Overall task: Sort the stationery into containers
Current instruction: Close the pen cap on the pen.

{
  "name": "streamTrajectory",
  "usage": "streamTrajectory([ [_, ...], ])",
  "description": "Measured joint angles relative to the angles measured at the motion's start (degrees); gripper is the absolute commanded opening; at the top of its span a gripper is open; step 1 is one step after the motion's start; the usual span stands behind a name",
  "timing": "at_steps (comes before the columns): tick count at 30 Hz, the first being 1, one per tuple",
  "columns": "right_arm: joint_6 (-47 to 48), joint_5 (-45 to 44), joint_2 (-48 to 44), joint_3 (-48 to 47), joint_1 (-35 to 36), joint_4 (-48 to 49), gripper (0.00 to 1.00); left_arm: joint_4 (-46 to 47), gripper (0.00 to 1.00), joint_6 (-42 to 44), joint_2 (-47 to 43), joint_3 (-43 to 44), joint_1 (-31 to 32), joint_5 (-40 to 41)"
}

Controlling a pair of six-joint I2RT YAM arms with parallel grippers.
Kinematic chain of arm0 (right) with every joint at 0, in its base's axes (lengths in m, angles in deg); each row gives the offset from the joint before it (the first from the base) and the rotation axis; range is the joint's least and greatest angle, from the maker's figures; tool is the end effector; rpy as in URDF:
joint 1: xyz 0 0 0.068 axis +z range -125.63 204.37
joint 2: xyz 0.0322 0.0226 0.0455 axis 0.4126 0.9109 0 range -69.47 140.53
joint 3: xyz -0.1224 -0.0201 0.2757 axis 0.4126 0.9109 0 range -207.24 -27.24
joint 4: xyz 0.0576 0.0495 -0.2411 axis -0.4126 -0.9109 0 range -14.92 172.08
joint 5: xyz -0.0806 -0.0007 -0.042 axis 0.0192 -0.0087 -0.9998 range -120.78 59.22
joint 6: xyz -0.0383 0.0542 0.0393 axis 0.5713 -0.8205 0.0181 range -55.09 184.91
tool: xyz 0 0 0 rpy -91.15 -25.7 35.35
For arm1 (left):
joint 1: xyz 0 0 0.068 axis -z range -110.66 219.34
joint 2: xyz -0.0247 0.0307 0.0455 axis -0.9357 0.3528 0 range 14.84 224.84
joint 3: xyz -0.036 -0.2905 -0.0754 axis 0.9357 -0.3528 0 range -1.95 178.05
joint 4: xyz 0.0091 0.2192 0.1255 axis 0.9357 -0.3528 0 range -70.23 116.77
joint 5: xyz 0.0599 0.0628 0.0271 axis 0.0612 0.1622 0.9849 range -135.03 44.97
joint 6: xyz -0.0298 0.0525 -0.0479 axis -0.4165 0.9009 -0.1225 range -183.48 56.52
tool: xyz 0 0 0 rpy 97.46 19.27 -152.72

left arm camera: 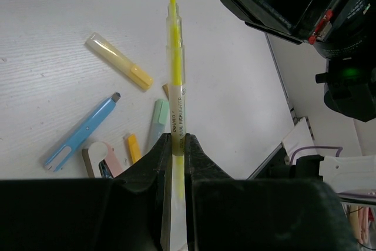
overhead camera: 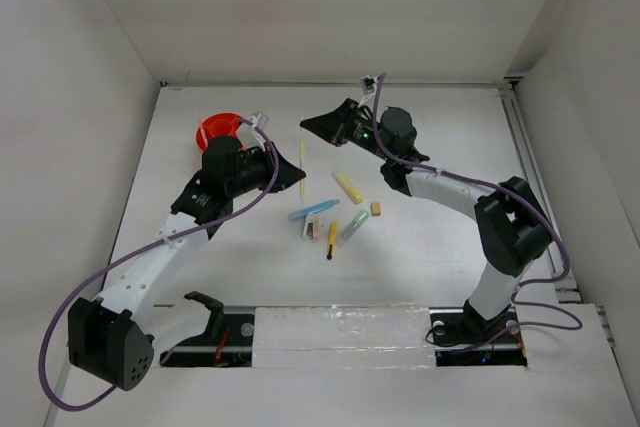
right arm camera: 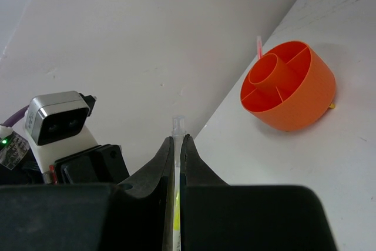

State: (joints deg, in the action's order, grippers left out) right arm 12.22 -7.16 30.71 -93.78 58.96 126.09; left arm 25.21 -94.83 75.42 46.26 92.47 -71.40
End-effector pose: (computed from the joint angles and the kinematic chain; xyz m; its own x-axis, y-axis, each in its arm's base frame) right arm 0.3419 0.2678 0.3467 -0.5820 0.4839 -0.6535 -0.6297 0.2403 0.7387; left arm 0.2160 -0.1239 0.3461 -0.5784 -0.2599 -0.7733 0.5239 0.6082 -0.5963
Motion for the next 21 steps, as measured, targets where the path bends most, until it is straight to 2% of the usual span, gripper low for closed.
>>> streamTrajectory([
  [21, 0.02, 0.0, 0.11, 0.0, 0.57, -0.28, 0.0, 0.0, 0.0, 0.0, -0.55, 0.0, 0.0, 0.33],
])
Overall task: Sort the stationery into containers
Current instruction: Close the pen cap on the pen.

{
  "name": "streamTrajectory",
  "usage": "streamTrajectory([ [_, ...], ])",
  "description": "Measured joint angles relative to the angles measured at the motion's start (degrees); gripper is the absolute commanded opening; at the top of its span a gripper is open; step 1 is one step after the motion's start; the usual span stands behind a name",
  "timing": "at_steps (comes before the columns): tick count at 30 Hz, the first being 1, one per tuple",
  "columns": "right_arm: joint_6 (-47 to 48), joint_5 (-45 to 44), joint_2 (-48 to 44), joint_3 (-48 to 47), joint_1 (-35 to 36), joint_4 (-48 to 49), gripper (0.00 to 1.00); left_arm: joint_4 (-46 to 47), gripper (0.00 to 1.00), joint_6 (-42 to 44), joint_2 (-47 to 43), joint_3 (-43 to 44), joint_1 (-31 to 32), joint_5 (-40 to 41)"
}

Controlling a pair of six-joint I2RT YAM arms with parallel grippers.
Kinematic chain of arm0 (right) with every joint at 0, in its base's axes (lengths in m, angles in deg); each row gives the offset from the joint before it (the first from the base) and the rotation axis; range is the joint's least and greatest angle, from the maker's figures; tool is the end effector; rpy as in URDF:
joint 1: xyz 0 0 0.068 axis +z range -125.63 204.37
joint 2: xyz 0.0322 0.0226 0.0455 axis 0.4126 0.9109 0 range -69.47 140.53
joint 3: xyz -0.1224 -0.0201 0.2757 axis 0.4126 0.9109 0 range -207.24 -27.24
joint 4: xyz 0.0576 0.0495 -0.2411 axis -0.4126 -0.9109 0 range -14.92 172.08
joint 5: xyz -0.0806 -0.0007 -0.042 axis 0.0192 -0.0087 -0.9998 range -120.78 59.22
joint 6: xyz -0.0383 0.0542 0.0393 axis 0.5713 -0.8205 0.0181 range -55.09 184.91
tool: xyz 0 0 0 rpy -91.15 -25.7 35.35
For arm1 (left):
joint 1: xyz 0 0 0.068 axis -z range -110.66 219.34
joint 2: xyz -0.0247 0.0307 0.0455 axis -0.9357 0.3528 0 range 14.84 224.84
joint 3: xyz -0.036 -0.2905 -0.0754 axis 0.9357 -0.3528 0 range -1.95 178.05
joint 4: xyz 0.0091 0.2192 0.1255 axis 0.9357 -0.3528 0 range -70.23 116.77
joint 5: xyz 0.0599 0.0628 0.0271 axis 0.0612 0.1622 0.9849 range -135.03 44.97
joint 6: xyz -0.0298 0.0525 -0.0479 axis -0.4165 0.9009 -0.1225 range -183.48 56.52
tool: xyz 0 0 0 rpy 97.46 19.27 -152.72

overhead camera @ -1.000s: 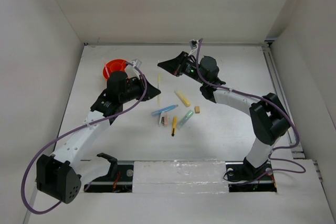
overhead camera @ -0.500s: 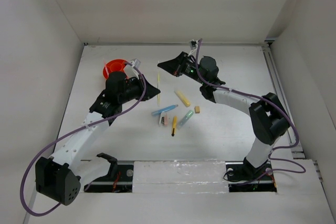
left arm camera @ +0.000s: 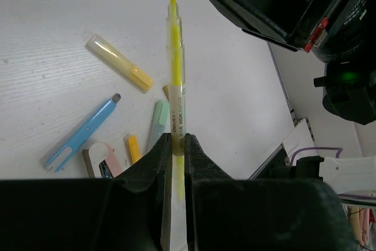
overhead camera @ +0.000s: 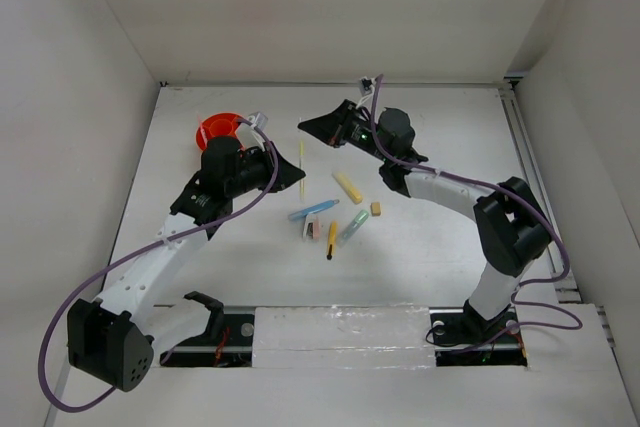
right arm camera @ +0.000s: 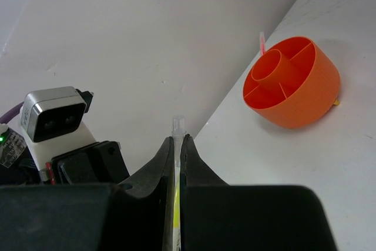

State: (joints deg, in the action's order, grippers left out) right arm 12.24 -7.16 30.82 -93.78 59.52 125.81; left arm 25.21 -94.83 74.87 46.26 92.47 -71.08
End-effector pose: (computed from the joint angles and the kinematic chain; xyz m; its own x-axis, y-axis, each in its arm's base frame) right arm 0.3398 0.2714 0.3453 -0.5901 0.4756 -0.6524 -0.6281 0.2372 0.7411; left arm 0.2143 -0.1227 0.3482 -0.5697 -0.2650 -0.7780 0.5262 0.6095 -0.5929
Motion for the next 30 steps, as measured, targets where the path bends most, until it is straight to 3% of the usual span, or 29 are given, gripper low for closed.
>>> streamTrajectory([
  [30, 0.42, 0.42, 1.75, -0.02, -0.44, -0.04, 0.0, -0.42, 0.0, 0.0, -0.52, 0.0, 0.0, 0.59],
])
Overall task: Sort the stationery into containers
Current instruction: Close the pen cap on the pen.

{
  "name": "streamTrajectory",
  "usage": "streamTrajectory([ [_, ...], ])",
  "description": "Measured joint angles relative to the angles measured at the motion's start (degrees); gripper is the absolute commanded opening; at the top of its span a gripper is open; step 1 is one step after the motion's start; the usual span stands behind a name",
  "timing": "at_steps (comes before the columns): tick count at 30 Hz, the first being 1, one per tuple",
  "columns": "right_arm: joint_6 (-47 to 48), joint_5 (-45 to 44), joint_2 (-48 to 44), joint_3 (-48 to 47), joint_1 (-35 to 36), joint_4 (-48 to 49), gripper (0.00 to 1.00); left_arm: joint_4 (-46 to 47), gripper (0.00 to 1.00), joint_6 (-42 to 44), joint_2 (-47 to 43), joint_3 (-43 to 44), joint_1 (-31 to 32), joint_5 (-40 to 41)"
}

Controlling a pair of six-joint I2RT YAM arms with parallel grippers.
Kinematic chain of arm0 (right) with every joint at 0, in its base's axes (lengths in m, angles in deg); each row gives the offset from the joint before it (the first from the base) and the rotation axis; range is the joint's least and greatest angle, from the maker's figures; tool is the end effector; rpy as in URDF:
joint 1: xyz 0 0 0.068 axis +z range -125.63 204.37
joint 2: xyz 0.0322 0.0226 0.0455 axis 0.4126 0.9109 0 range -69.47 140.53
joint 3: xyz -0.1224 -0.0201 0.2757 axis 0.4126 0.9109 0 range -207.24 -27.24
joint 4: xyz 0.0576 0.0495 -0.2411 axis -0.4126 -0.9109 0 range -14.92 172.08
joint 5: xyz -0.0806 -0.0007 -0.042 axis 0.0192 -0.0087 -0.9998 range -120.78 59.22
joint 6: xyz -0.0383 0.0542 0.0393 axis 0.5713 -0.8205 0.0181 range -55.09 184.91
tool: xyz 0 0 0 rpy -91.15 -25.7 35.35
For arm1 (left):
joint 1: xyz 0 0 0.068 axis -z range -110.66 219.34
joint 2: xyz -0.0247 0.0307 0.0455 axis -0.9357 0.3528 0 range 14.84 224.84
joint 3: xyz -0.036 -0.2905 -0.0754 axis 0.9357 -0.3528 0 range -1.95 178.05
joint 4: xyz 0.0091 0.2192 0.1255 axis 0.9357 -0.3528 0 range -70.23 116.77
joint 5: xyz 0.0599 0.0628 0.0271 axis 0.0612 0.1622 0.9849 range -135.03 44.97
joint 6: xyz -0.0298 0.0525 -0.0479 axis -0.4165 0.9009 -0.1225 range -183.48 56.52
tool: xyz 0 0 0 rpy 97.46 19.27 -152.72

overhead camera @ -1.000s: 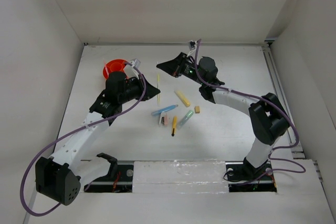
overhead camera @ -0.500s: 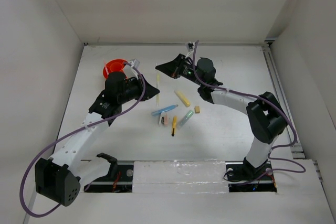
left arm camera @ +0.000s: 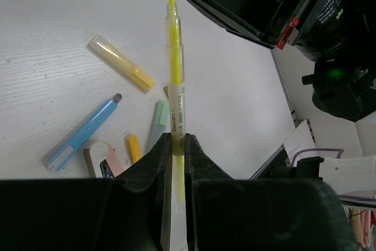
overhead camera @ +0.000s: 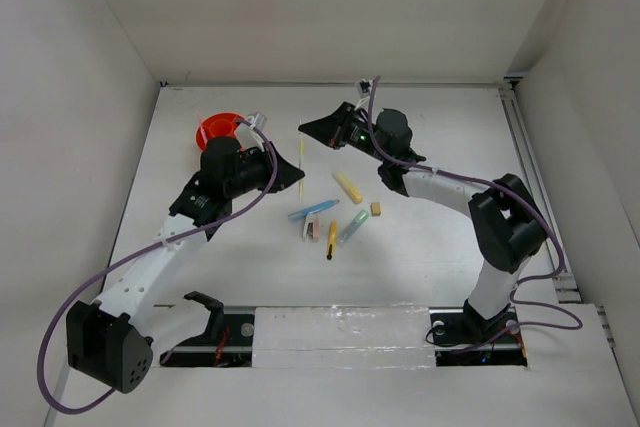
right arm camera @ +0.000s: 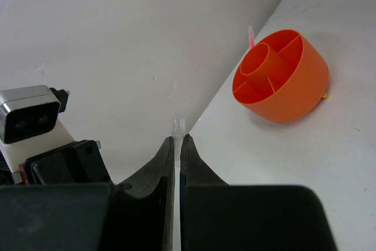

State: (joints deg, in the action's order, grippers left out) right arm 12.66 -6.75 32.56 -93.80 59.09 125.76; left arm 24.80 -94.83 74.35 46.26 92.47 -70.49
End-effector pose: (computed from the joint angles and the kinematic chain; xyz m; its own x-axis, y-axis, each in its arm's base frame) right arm 0.3471 0.2730 0.3326 -0.6014 0.4619 -0.6519 -0.6140 0.2548 0.7470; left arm 0.2126 -0.1214 0.3492 -0.5650 -0.2695 -0.7799 0.5216 0.6156 -0.5907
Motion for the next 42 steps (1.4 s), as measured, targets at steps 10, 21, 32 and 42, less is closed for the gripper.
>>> streamTrajectory([
  [10, -0.07, 0.5, 0.0, -0.15, -0.66, 0.07, 0.0, 0.0, 0.0, 0.0, 1.62, 0.0, 0.0, -0.04],
  [21, -0.09, 0.92, 0.0, -0.48, -1.73, 0.04, 0.0, 0.04, 0.0, 0.0, 1.62, 0.0, 0.0, -0.07],
  [32, -0.09, 1.07, 0.0, -0.48, -0.83, 0.09, 0.0, 0.04, 0.0, 0.0, 1.62, 0.0, 0.0, -0.02],
  [42, -0.07, 1.09, 0.0, -0.48, -0.55, 0.09, 0.0, 0.04, 0.0, 0.0, 1.62, 0.0, 0.0, 0.02],
])
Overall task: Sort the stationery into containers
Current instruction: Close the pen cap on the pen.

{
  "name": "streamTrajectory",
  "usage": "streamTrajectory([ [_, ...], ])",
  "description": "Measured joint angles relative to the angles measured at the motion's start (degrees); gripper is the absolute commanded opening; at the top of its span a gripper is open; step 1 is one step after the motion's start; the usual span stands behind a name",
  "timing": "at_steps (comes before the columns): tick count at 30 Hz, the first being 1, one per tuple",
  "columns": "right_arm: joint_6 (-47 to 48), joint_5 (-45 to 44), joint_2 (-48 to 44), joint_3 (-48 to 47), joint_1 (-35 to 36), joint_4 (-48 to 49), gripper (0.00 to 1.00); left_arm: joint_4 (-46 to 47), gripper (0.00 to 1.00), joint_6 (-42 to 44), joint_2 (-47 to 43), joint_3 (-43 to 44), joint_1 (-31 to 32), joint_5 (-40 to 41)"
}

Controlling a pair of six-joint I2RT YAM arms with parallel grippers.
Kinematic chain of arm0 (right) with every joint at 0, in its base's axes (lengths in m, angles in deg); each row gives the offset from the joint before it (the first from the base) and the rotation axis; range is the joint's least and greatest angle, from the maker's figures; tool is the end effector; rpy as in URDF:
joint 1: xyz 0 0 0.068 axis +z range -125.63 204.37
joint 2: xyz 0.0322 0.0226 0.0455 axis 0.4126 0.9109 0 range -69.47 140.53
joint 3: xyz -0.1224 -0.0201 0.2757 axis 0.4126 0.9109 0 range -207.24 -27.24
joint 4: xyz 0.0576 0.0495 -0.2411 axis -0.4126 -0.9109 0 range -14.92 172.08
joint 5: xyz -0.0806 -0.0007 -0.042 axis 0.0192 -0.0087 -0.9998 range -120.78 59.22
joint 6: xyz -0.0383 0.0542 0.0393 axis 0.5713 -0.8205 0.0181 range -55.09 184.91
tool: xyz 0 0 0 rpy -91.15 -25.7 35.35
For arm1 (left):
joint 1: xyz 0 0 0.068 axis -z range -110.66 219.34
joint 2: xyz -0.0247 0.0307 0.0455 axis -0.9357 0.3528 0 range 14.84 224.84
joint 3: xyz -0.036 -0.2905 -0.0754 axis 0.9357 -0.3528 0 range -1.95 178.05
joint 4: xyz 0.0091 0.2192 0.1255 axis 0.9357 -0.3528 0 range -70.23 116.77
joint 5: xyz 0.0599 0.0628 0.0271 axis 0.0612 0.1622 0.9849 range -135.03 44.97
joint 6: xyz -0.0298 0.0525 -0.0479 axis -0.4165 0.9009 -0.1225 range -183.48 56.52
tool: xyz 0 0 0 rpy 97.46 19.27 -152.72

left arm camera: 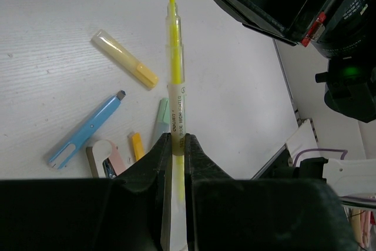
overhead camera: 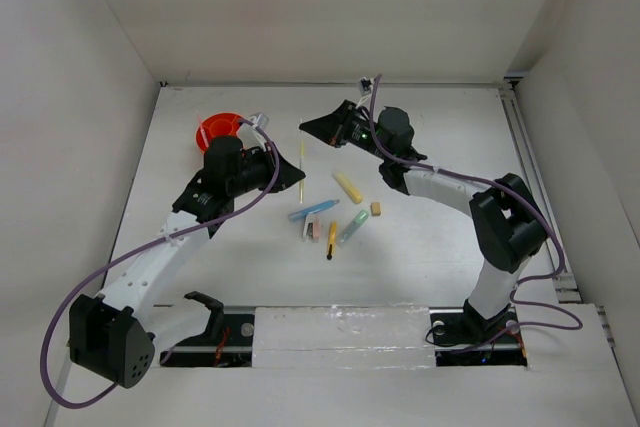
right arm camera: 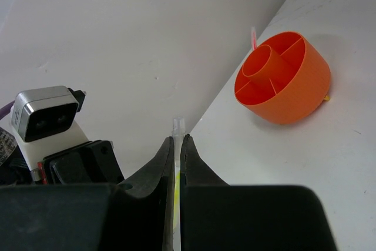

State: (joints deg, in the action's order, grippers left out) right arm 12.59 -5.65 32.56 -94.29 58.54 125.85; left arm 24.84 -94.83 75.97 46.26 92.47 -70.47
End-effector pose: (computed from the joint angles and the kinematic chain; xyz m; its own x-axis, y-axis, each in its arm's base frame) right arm 0.3490 0.2706 0.3358 -0.6000 0.4588 -0.6554 -0.6230 0.2459 0.7425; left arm 0.2187 -0.1239 0.3429 -0.5845 -0.2613 -0.7682 0.5064 0.6223 -0.5969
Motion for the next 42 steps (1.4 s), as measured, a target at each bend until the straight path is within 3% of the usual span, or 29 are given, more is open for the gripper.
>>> streamTrajectory([
  [42, -0.92, -0.09, -0.11, 2.05, 1.07, 0.81, 0.0, -0.94, 0.0, -0.02, -0.66, -0.24, 0.0, 1.51],
])
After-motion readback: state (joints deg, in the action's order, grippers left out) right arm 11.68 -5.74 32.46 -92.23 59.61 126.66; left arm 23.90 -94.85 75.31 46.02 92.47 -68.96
